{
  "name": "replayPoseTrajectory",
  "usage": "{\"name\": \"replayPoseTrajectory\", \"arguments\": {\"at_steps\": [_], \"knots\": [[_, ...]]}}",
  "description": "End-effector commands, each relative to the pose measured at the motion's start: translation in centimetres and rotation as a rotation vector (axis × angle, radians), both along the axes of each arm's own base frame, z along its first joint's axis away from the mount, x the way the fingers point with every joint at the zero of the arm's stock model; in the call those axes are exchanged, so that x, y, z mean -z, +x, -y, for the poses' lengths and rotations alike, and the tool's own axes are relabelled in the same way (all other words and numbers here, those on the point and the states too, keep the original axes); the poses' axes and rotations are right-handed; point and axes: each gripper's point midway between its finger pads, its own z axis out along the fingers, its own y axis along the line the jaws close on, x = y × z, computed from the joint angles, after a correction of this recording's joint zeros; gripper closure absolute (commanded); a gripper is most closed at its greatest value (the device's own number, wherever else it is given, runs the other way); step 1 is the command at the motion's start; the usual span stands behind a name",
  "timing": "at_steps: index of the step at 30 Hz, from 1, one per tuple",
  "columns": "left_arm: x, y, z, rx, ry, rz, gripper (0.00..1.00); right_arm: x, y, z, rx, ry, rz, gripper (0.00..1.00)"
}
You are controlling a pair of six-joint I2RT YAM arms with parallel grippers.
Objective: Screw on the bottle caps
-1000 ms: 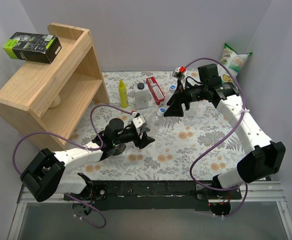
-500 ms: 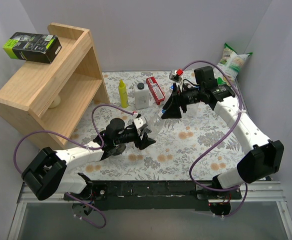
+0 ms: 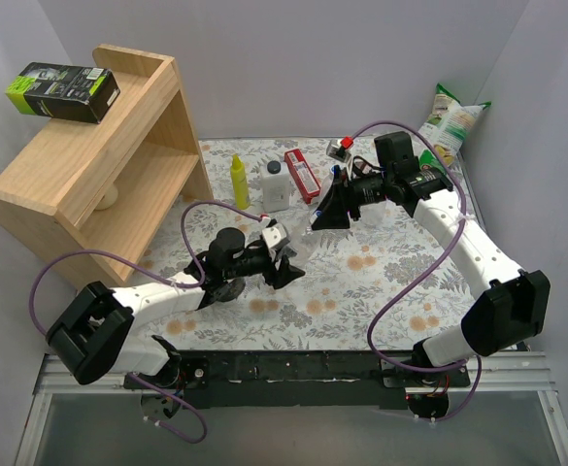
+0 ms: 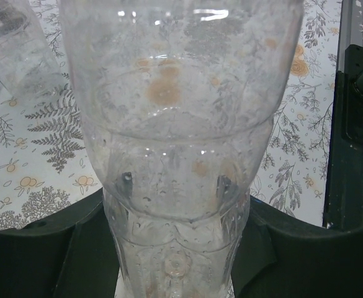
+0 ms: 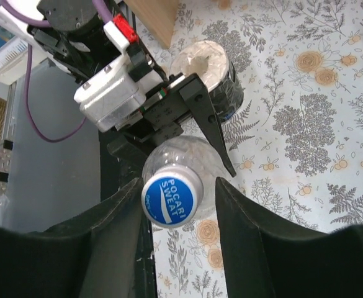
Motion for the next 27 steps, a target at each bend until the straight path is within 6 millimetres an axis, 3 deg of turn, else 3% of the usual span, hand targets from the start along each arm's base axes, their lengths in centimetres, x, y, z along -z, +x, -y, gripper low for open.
{"name": "replayPoseTrajectory", "arguments": {"at_steps": [1,4,10,13,16,20,22,23,25,27], "knots": [[-1.5,0.3,0.8,0.022,-0.028,0.03,1.0,-1.9,0.5,-0.5,0.008,0.054,0.036,0.42],[-1.5,0.3,0.9,0.023,-0.027,0.027,1.0,-1.7,0.7,-0.5,0.02,0.05,0.031,0.42],[-2.0,0.9,1.1,0.005,-0.04,0.029,1.0,-0.4,0.1,-0.4,0.014,0.041,0.0,0.57],[-2.6,1.7,1.5,-0.039,-0.066,0.007,1.0,0.6,1.2,0.0,0.086,-0.014,0.012,0.79],[-3.6,2.0,2.2,-0.071,-0.113,-0.042,1.0,1.2,2.0,0.2,0.134,-0.058,0.015,0.91],[-3.4,2.2,2.4,-0.09,-0.113,-0.045,0.99,0.6,2.6,0.2,0.131,-0.067,0.053,0.94],[-2.8,2.6,1.8,-0.108,-0.073,-0.012,0.64,0.5,2.5,0.4,0.117,-0.082,0.064,0.95],[-2.2,2.6,1.4,-0.119,-0.051,-0.004,0.24,0.4,2.4,0.5,0.107,-0.09,0.073,0.96],[-1.2,2.9,0.4,-0.147,0.003,0.03,0.02,-0.2,2.8,0.7,0.077,-0.102,0.172,0.97],[0.9,2.3,-0.5,-0.144,0.079,0.013,0.02,-0.5,2.9,1.2,0.059,-0.128,0.235,0.97]]}}
